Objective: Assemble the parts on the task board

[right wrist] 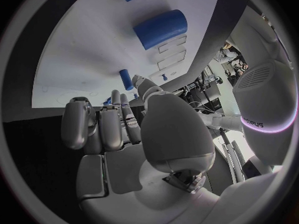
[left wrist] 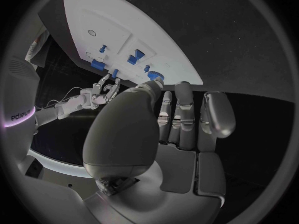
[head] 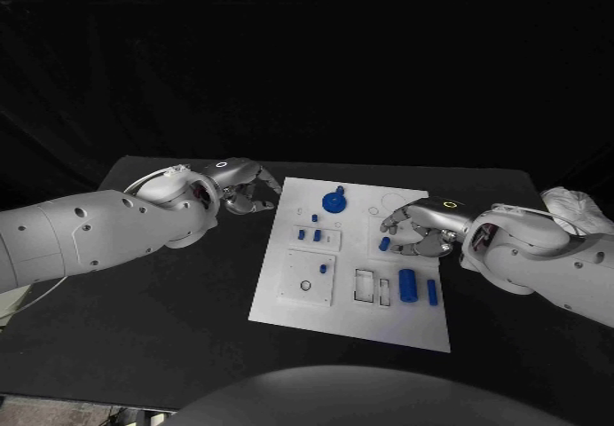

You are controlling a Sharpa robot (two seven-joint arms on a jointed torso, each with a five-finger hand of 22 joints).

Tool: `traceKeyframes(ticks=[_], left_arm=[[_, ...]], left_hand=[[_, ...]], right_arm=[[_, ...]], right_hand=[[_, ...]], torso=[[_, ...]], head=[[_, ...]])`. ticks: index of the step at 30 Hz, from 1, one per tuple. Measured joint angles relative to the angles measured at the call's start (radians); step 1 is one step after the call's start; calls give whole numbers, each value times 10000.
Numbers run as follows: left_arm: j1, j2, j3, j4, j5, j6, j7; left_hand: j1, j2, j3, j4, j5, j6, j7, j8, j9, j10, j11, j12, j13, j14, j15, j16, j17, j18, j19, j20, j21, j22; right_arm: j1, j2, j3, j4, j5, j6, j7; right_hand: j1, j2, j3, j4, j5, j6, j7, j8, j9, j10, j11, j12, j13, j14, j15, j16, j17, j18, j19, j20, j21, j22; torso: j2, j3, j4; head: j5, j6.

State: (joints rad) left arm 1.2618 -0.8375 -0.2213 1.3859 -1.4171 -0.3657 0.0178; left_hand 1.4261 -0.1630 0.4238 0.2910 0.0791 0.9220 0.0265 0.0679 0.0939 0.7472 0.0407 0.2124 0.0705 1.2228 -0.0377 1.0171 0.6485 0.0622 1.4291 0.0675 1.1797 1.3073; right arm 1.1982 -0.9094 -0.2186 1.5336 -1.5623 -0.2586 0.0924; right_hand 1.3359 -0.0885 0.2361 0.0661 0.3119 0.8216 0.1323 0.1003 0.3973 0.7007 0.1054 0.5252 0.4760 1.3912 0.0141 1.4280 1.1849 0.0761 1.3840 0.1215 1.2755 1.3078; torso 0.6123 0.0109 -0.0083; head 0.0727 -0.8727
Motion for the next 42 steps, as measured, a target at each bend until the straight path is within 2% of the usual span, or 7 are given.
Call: traceKeyframes(ticks=[6,11,15,27,32,37,42], left_arm=[[-9,-8,0,-13,31,6,0],[-13,-3,0,-16,58,14,-2],[-17,-1,0,-19,73,25,-8],[-31,-2,0,-28,114,74,-55],[-34,5,0,-35,122,105,-84],[-39,15,0,-47,129,135,-104],[-43,22,0,-54,135,165,-124]], left_hand=[[0,0,31,-31,0,0,0,0,-8,0,0,0,0,0,0,0,-14,0,0,0,0,0],[40,40,31,-31,0,36,35,0,-8,0,0,0,0,0,0,0,-14,0,0,0,0,0],[39,40,30,-31,0,35,35,0,-8,0,0,0,0,0,0,0,-29,1,0,0,0,0],[251,144,167,-56,81,-3,73,0,-22,37,36,0,0,0,0,0,-80,-1,0,0,0,0],[317,125,183,-73,118,-3,72,0,-31,36,36,0,0,0,0,0,-96,0,0,0,0,0],[343,130,194,-85,118,-3,72,0,-31,36,36,0,0,0,0,0,-107,0,0,0,0,0],[342,130,195,-85,160,-3,72,0,-41,36,36,0,0,0,0,0,-107,0,0,0,0,0]], right_arm=[[-144,241,6,-204,-64,125,-205],[-265,388,4,-369,-114,188,-330],[-297,444,4,-429,-126,214,-392],[-369,517,12,-465,-118,99,-501],[-387,524,12,-464,-90,23,-504],[-399,563,5,-459,-62,1,-506],[-402,611,5,-456,-40,-10,-517]], right_hand=[[55,-55,224,-42,670,149,-142,48,18,220,0,131,1,-35,35,-41,-49,1,-39,39,-47,-1],[203,-19,545,-203,1552,569,-66,292,210,486,-55,315,43,-35,35,-41,-56,1,-72,72,-75,-1],[282,-18,704,-284,1781,633,-95,349,317,638,-93,430,81,-35,35,-41,-47,1,-72,72,-74,-2],[282,-18,831,-356,1578,801,-51,678,877,1251,-321,941,312,149,-36,38,253,4,41,-40,237,-3],[274,-10,831,-356,1133,728,-29,739,1037,1251,-321,1107,418,185,-72,38,280,4,75,-74,275,-4],[69,-19,728,-253,229,498,-39,786,1198,1250,-321,1173,496,185,-72,38,272,4,75,-74,275,-4],[63,-12,717,-242,128,498,-39,819,1268,1250,-321,1214,514,185,-72,38,263,4,75,-74,275,-4]], torso=[[0,-7,-2],[0,-6,0],[0,-1,11],[-2,-7,5],[-2,-7,3],[-3,-7,2],[-3,-7,2]], head=[[-17,0],[-18,0],[8,0],[71,0],[83,0],[94,0],[93,0]])
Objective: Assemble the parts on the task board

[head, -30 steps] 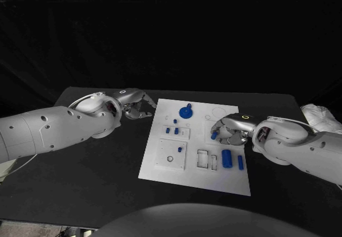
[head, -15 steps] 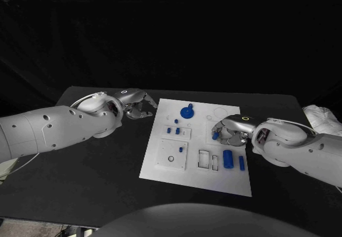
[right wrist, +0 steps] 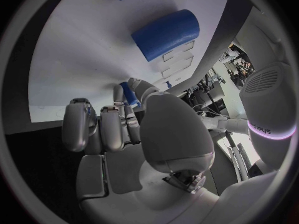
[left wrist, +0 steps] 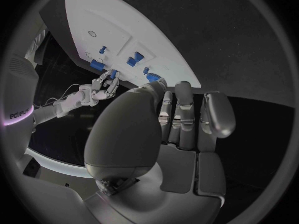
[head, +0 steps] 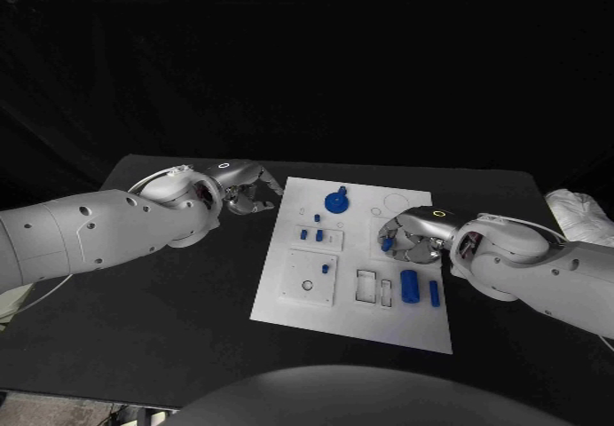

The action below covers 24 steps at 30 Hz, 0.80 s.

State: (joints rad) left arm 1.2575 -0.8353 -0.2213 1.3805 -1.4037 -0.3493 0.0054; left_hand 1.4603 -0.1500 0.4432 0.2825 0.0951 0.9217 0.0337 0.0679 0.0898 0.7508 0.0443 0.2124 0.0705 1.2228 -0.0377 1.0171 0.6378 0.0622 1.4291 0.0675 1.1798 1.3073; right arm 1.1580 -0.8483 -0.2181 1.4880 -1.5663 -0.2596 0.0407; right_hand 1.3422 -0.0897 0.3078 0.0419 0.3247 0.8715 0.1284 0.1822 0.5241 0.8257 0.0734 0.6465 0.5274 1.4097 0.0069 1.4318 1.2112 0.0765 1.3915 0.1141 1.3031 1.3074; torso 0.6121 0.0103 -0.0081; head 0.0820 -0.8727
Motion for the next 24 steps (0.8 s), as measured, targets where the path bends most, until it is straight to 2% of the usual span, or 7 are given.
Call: traceKeyframes(ticks=[9,10,13,18,24], left_arm=[[-13,0,0,-14,8,53,-53],[-18,0,0,-16,9,59,-58],[-45,2,0,-21,16,80,-72],[-86,3,0,-25,28,119,-92],[-101,-9,0,-25,42,140,-107]], left_hand=[[40,40,29,-29,0,0,0,0,1,0,0,0,0,0,0,0,-12,0,0,0,0,0],[40,40,29,-29,11,0,-1,0,1,0,0,0,0,0,0,0,-14,1,0,0,0,0],[40,40,57,-1,65,0,-1,0,1,0,0,0,0,0,0,0,-14,0,0,0,0,0],[93,93,60,2,120,-37,36,0,-9,36,36,2,0,-39,39,0,-38,0,0,0,0,0],[93,94,113,-1,181,-37,36,0,-9,36,36,47,0,-39,39,0,-57,0,0,0,0,0]], right_arm=[[-14,69,1,-41,14,-25,-55],[-18,74,2,-45,15,-32,-65],[-24,88,4,-52,15,-72,-110],[-45,100,-1,-41,-12,-185,-166],[-59,75,-12,-23,-77,-318,-202]], right_hand=[[0,0,0,0,137,28,-28,255,206,0,0,17,16,-1,0,0,-22,0,0,0,0,0],[3,2,20,-20,227,93,-80,346,265,0,0,58,30,-1,0,0,-22,0,0,0,0,-1],[194,180,156,-157,662,322,-66,652,494,24,-23,139,63,29,-29,0,-17,0,0,0,0,-1],[526,174,360,-503,1385,316,9,986,833,219,-103,217,90,35,-36,0,-78,1,-55,-54,-164,-1],[588,236,427,-573,1537,302,19,1105,987,251,-108,259,93,35,-36,0,-95,1,-55,-54,-201,7]], torso=[[-1,-1,-2],[-2,-1,-2],[-2,0,-2],[-5,0,-2],[-9,3,5]], head=[[-6,0],[-2,0],[7,0],[32,0],[81,0]])
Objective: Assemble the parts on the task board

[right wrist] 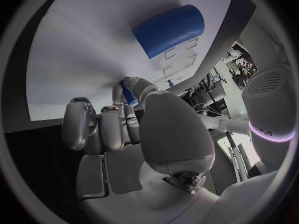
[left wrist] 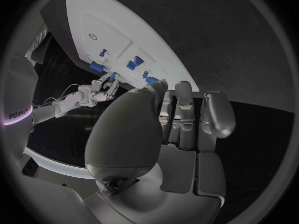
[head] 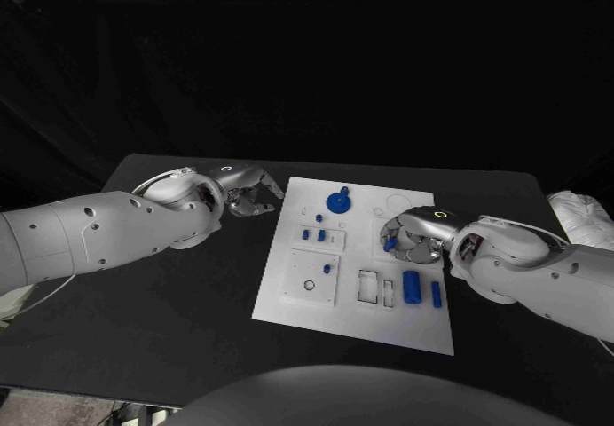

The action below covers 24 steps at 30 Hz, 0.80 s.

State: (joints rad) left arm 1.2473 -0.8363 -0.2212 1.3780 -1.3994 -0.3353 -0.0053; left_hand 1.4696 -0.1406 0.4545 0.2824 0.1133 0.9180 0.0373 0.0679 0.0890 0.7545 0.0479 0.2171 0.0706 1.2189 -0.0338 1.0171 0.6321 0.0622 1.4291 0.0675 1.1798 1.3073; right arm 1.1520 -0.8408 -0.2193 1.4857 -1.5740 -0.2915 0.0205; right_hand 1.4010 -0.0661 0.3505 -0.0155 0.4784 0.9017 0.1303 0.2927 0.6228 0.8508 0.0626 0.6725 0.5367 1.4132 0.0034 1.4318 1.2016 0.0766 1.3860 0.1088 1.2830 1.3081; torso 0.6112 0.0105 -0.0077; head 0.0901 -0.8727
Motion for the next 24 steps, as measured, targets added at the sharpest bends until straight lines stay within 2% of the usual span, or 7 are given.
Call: traceKeyframes(ticks=[6,11,24], left_arm=[[-8,-30,0,15,13,3,-15],[-10,-40,0,24,21,4,-35],[-13,-18,-1,16,50,5,-64]], left_hand=[[25,-25,0,0,19,0,0,0,1,0,0,0,0,-10,10,0,-85,0,-37,37,-79,0],[91,-15,26,-26,48,0,-1,0,-8,0,-1,0,0,-72,0,-63,-181,-1,-37,37,-85,0],[91,-15,25,-27,48,0,-1,0,-8,-1,-1,0,0,-72,0,-65,-212,0,-37,37,-125,0]], right_arm=[[4,-106,-1,100,-31,-135,-15],[103,-232,0,289,-31,-193,-27],[872,-690,21,1311,147,-109,-157]], right_hand=[[38,38,-12,-13,-9,-34,-4,118,80,2,3,11,29,0,0,0,-62,0,-35,-35,0,-1],[37,38,-12,-13,-81,-37,-6,125,132,6,7,11,23,-22,-21,-37,-133,0,-35,-35,-54,-1],[-2,-2,-56,6,-142,-107,0,170,179,18,20,50,10,-38,-37,-39,-189,0,-73,3,-116,-3]], torso=[[0,2,11],[5,0,13],[4,-16,-12]], head=[[51,0],[97,0],[167,0]])
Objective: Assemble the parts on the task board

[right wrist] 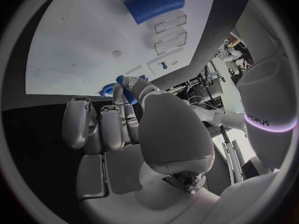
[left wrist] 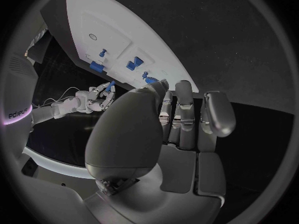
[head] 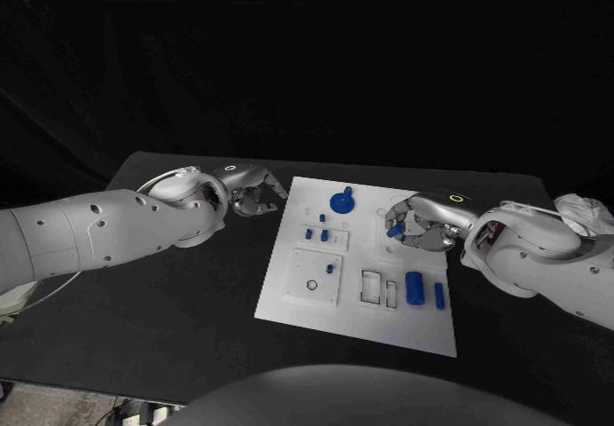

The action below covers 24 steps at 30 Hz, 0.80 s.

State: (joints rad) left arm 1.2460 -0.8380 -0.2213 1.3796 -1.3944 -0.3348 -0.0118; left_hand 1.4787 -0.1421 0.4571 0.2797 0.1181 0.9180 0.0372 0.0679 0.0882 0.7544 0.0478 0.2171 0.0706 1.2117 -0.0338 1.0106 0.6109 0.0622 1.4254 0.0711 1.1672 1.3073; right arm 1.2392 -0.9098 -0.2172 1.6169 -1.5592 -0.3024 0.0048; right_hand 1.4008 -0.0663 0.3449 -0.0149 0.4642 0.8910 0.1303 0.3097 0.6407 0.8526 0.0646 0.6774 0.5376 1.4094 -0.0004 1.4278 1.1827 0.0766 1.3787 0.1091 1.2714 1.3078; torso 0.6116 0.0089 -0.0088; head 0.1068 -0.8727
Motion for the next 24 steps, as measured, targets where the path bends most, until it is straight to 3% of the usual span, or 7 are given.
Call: traceKeyframes(ticks=[6,13,24], left_arm=[[-10,45,0,-43,17,4,-5],[-59,132,0,-129,34,7,-5],[-80,236,0,-164,46,5,25]], left_hand=[[0,0,0,0,0,0,0,0,0,0,0,0,0,-6,6,0,0,0,0,0,1,0],[0,0,0,0,36,0,0,0,1,36,36,0,0,-34,34,0,-14,-1,0,0,2,0],[0,0,54,2,36,0,0,0,1,36,36,0,0,-34,34,0,-13,0,0,0,2,0]], right_arm=[[185,94,3,371,127,354,-99],[219,887,3,531,134,1188,-306],[127,1934,15,621,-45,1806,-555]], right_hand=[[-43,-43,0,0,0,-6,5,42,26,90,15,0,-12,0,0,-38,-28,1,0,0,0,-1],[-152,-152,-42,41,-208,-8,6,79,47,110,31,-53,-62,-93,19,-154,-243,1,-210,6,-303,-2],[-231,-143,-42,41,-252,-9,7,79,7,110,31,-56,-78,-93,19,-154,-268,1,-215,0,-346,-3]], torso=[[-7,8,-3],[-9,20,2],[3,32,105]], head=[[61,0],[139,0],[203,0]])
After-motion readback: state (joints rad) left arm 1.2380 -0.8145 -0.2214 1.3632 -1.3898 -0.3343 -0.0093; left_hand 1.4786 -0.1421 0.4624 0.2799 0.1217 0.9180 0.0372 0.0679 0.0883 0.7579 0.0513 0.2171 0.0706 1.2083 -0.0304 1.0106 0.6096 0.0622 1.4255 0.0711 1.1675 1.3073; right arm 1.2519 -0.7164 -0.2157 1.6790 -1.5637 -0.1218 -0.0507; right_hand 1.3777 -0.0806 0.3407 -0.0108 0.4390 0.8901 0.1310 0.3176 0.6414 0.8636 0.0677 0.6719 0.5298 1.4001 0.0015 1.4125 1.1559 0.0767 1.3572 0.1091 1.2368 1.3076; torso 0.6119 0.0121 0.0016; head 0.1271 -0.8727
